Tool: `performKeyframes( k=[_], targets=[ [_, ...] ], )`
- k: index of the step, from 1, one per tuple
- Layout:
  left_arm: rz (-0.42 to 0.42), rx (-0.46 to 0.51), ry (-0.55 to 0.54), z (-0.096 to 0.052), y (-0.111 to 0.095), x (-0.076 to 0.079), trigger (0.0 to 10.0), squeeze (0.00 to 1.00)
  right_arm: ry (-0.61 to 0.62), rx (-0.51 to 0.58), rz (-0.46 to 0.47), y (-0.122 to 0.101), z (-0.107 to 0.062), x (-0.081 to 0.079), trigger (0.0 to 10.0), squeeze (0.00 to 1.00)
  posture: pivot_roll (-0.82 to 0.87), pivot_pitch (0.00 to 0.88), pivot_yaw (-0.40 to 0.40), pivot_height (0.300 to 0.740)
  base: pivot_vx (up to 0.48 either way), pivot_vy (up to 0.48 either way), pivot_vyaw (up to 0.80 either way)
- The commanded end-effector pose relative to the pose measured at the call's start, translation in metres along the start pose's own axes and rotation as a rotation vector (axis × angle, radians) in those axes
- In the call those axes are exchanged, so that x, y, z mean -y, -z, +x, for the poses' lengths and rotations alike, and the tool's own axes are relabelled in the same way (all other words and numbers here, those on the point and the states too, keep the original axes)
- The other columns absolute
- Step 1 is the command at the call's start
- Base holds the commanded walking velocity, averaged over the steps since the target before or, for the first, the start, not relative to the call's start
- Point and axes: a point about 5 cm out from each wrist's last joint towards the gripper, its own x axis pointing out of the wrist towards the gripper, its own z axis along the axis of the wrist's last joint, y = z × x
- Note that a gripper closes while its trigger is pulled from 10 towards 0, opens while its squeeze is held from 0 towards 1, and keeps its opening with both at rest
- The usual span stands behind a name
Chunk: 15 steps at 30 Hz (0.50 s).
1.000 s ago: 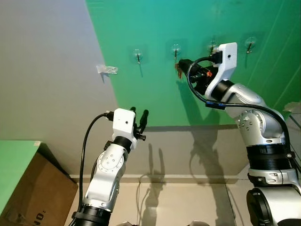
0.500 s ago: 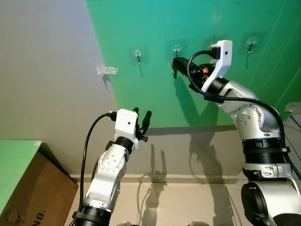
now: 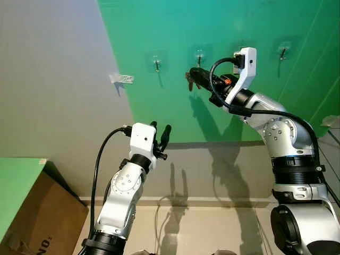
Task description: Hang keys on a hook
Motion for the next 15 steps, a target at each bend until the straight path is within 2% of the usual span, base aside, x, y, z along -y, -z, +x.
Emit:
performKeyframes(
  k=[1, 8, 11, 15],
  targets=[
    [0.020, -0.013, 0.031, 0.001, 0.001, 0.001, 10.0, 0.00, 0.037, 0.031, -0.072, -0.010, 0.003, 0.001, 0.0, 0.00, -0.24, 0.000, 0.113, 0.740, 0.000, 0.000, 0.00],
    [0.050, -0.019, 0.064, -0.001, 0.003, 0.005, 10.0, 0.00, 0.111, 0.041, -0.119, -0.011, 0.002, 0.011, 0.0, 0.00, -0.25, 0.000, 0.115, 0.740, 0.000, 0.000, 0.00],
    [0.047, -0.018, 0.065, 0.000, 0.003, 0.005, 10.0, 0.00, 0.120, 0.055, -0.091, -0.013, 0.002, 0.012, 0.0, 0.00, -0.25, 0.001, 0.117, 0.740, 0.000, 0.000, 0.00],
    [0.045, -0.019, 0.068, 0.001, 0.003, 0.006, 10.0, 0.00, 0.111, 0.062, 0.006, -0.012, 0.002, 0.013, 0.0, 0.00, -0.25, 0.001, 0.117, 0.740, 0.000, 0.000, 0.00]
  ],
)
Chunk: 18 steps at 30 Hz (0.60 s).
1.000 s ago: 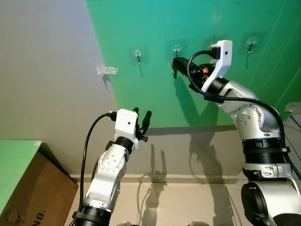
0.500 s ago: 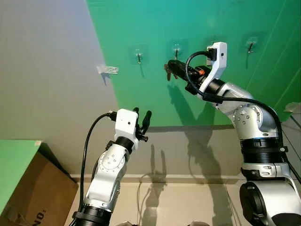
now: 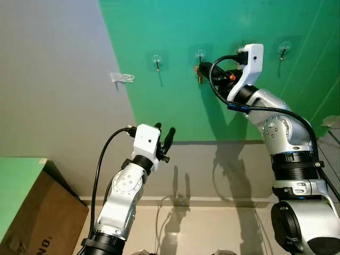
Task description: Hang keys on a hook
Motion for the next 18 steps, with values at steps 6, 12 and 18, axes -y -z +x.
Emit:
performKeyframes(
  k=[6, 12, 18],
  targets=[
    [0.010, -0.014, 0.008, 0.0013, 0.0019, -0.0003, 10.0, 0.00, -0.036, -0.011, 0.249, -0.0022, 0.0019, -0.0007, 0.0, 0.00, -0.25, 0.005, 0.117, 0.740, 0.000, 0.000, 0.00],
    [0.004, -0.022, 0.000, 0.0011, 0.0029, -0.0017, 10.0, 0.00, -0.057, -0.025, 0.334, 0.0002, 0.0017, -0.0022, 0.0, 0.00, -0.25, 0.006, 0.116, 0.740, 0.000, 0.000, 0.00],
    [0.001, -0.026, -0.005, 0.0013, 0.0035, -0.0025, 10.0, 0.00, -0.055, -0.041, 0.376, 0.0019, 0.0011, -0.0033, 0.0, 0.00, -0.25, 0.009, 0.115, 0.740, 0.000, 0.000, 0.00]
  ],
)
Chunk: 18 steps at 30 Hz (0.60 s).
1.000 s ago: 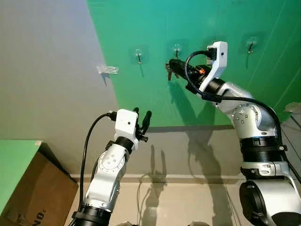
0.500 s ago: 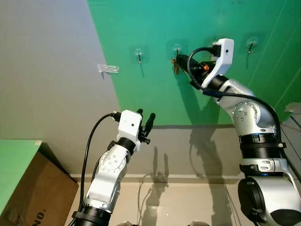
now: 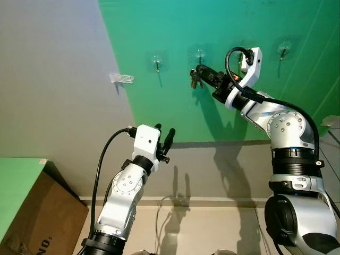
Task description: Hang keys on a hook
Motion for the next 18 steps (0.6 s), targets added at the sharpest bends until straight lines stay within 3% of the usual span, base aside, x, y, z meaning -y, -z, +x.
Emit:
performKeyframes(
  k=[1, 11, 14, 15, 16, 17, 18],
  targets=[
    [0.006, -0.018, -0.005, 0.001, 0.001, -0.003, 10.0, 0.00, -0.013, -0.004, 0.015, -0.002, 0.003, -0.005, 0.0, 0.00, -0.25, 0.009, 0.115, 0.740, 0.000, 0.000, 0.00],
    [0.006, -0.023, -0.003, 0.001, 0.003, -0.002, 10.0, 0.00, 0.009, -0.005, 0.025, 0.000, 0.001, -0.002, 0.0, 0.00, -0.25, 0.010, 0.114, 0.740, 0.000, 0.000, 0.00],
    [0.014, -0.027, 0.002, 0.000, 0.004, -0.001, 10.0, 0.00, 0.078, -0.031, -0.057, 0.003, 0.001, 0.004, 0.0, 0.00, -0.25, 0.011, 0.113, 0.740, 0.000, 0.000, 0.00],
    [0.015, -0.028, 0.003, 0.000, 0.004, -0.001, 10.0, 0.00, 0.122, -0.046, -0.111, 0.005, 0.001, 0.008, 8.1, 0.05, -0.25, 0.011, 0.113, 0.740, 0.000, 0.000, 0.00],
    [0.015, -0.028, 0.003, 0.000, 0.004, -0.001, 10.0, 0.00, 0.122, -0.046, -0.111, 0.005, 0.001, 0.008, 8.1, 0.05, -0.25, 0.011, 0.113, 0.740, 0.000, 0.000, 0.00],
    [0.016, -0.029, 0.003, 0.001, 0.004, -0.001, 10.0, 0.00, 0.157, -0.051, -0.155, 0.007, 0.001, 0.013, 10.0, 1.00, -0.25, 0.011, 0.112, 0.740, 0.000, 0.000, 0.00],
    [0.015, -0.029, 0.003, 0.001, 0.004, 0.000, 10.0, 0.00, 0.164, -0.055, -0.172, 0.008, 0.001, 0.014, 10.0, 1.00, -0.25, 0.011, 0.112, 0.740, 0.000, 0.000, 0.00]
  ],
)
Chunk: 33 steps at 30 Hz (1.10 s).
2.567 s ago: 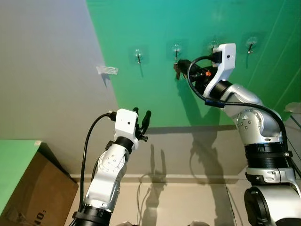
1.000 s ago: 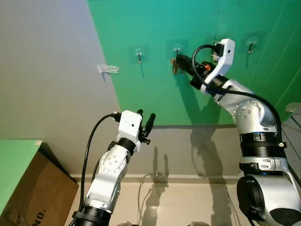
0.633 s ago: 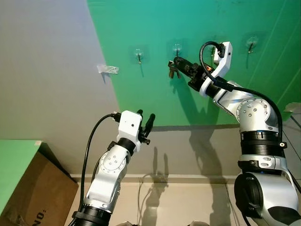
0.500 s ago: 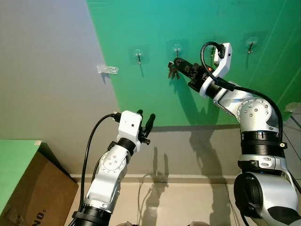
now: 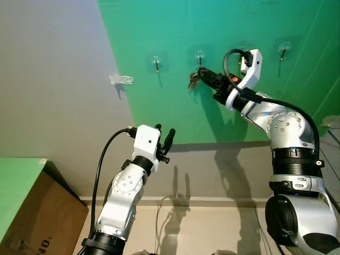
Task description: Hang keys on a hook
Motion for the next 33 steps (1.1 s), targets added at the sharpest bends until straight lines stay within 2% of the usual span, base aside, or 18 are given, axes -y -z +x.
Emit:
performKeyframes(
  k=[1, 2, 5, 12, 14, 33],
  targets=[
    [0.014, -0.025, 0.003, 0.001, 0.003, 0.000, 10.0, 0.00, 0.047, -0.032, -0.044, 0.009, 0.000, 0.006, 10.0, 1.00, -0.25, 0.011, 0.112, 0.740, 0.000, 0.000, 0.00],
    [0.014, -0.025, 0.003, 0.001, 0.003, 0.000, 10.0, 0.00, 0.047, -0.032, -0.044, 0.009, 0.000, 0.006, 10.0, 1.00, -0.25, 0.011, 0.112, 0.740, 0.000, 0.000, 0.00],
    [0.013, -0.026, -0.001, 0.001, 0.004, -0.001, 10.0, 0.00, 0.116, -0.035, -0.126, 0.011, -0.001, 0.014, 10.0, 1.00, -0.25, 0.009, 0.110, 0.740, 0.000, 0.000, 0.00],
    [0.016, -0.026, -0.001, 0.000, 0.004, -0.001, 10.0, 0.00, 0.154, -0.024, -0.213, 0.010, -0.003, 0.019, 10.0, 1.00, -0.25, 0.007, 0.111, 0.740, 0.000, 0.000, 0.00],
    [0.022, -0.027, 0.001, 0.001, 0.004, -0.001, 10.0, 0.00, 0.192, -0.012, -0.346, 0.009, -0.005, 0.022, 10.0, 1.00, -0.25, 0.005, 0.112, 0.740, 0.000, 0.000, 0.00],
    [0.035, -0.022, 0.001, 0.002, 0.004, -0.003, 10.0, 0.00, 0.218, 0.059, -0.616, 0.005, -0.006, 0.017, 10.0, 1.00, -0.26, 0.002, 0.111, 0.740, 0.000, 0.000, 0.00]
  ],
)
